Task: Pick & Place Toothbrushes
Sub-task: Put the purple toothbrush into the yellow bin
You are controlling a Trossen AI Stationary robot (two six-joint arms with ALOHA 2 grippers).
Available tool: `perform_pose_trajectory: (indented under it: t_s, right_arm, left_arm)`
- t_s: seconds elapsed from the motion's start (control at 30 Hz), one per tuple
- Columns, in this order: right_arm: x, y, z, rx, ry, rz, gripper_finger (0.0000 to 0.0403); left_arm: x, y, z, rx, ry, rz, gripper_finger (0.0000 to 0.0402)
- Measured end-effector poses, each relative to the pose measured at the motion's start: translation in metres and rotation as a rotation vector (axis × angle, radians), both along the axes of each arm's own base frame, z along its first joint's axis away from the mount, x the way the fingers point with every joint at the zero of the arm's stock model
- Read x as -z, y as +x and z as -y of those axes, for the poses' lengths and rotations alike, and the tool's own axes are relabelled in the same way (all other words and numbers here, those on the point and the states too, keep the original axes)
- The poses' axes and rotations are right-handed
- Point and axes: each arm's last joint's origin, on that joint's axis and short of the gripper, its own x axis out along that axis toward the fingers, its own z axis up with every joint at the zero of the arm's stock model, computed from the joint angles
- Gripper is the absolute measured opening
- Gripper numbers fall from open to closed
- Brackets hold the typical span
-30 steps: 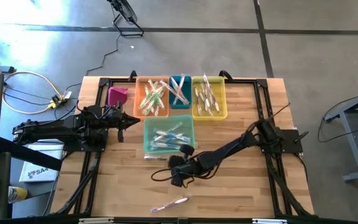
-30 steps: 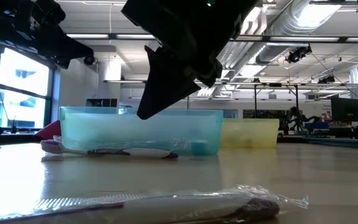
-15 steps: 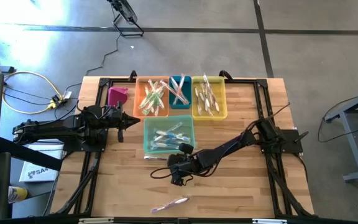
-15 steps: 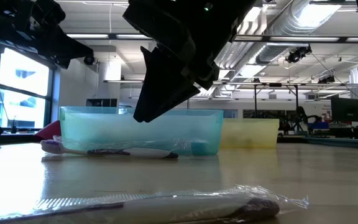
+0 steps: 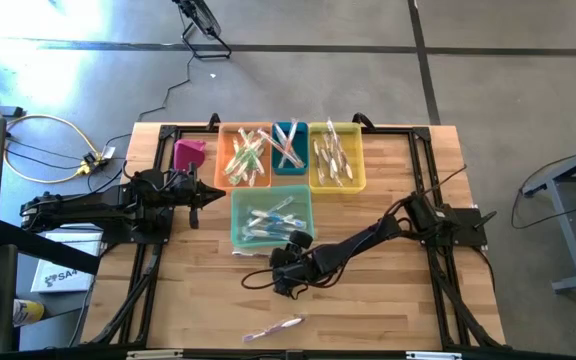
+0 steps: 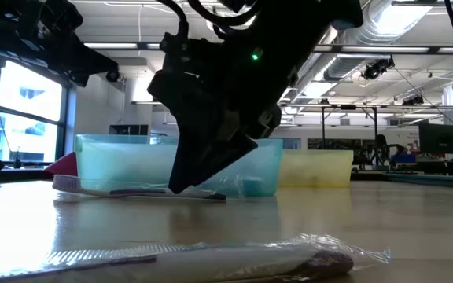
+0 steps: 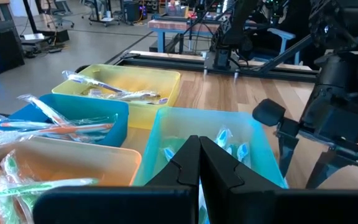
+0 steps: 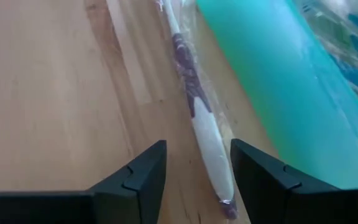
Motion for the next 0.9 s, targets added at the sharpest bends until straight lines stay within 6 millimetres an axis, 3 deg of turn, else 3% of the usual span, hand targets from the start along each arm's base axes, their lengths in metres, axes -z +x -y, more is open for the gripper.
perform_pose_trajectory:
  t_s: [0.5,0.77,0.9]
  right_arm:
    - [0.002,0.002,0.012,0.03,-0.015,-0.022,0.0172]
    - [0.001,0.003,0.015,-0.047,0.105,-0.081,0.0172]
    - [0.003,0.001,0.007,-0.126,0.151,-0.105,0.0172]
  left_arm:
    - [0.0,0.0,0.0,0.0,0.0,0.0,0.0]
    - [0.0,0.0,0.0,0.0,0.0,0.0,0.0]
    - [0.0,0.0,0.0,0.0,0.0,0.0,0.0]
